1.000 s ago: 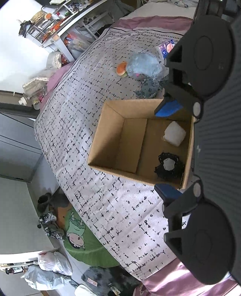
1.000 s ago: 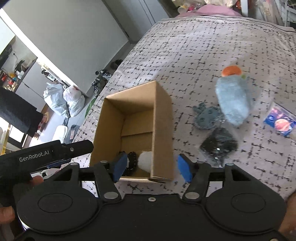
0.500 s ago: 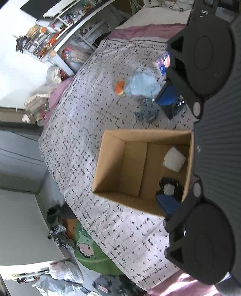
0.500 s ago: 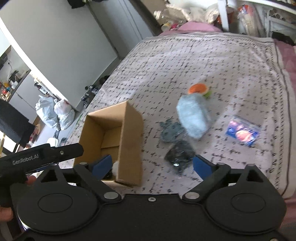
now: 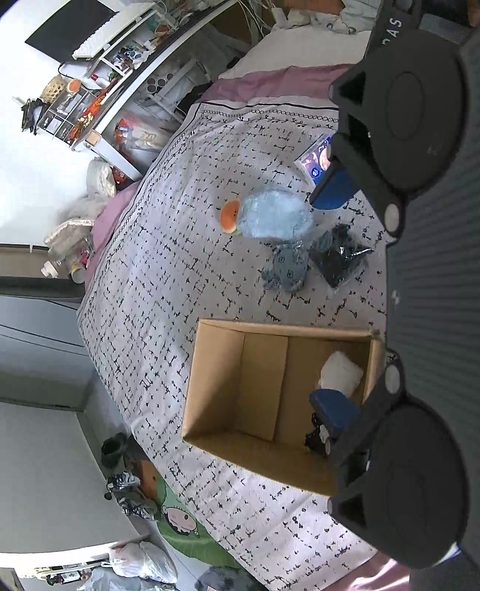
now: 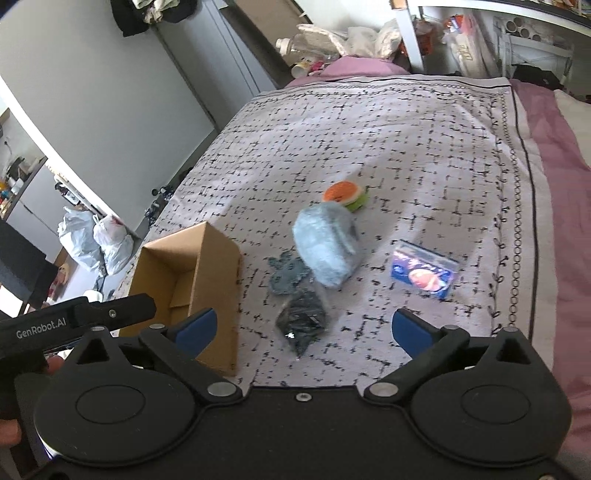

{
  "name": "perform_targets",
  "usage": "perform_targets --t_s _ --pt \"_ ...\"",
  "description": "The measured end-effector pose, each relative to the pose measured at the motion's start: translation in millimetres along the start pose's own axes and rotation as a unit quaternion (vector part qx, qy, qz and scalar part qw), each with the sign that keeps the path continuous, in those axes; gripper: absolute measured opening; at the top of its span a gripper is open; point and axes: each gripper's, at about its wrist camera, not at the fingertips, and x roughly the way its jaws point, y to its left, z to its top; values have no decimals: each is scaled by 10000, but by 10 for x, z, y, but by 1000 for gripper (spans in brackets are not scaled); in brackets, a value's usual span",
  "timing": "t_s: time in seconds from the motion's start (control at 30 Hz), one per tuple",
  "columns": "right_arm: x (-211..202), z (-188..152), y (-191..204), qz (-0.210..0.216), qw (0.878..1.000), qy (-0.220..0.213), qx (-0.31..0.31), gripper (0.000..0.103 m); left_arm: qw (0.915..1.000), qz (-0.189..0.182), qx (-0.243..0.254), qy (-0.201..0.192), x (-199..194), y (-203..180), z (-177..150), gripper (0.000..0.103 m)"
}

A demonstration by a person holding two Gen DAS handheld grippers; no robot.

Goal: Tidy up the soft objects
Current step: 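Withdraw both tools from the box toward the remaining items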

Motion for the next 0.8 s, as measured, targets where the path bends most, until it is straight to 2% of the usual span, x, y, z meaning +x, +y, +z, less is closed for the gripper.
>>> perform_targets --t_s 0.4,0.63,0.8 --pt "-145 111 -456 -99 9994 -254 216 102 9997 194 43 110 114 -348 -84 102" --pt "-66 134 -755 -56 9977 -272 615 102 9991 399 64 93 228 -535 -152 102" --pt "74 148 -893 -33 9961 -203 863 102 9987 507 -106 13 336 -587 -167 102"
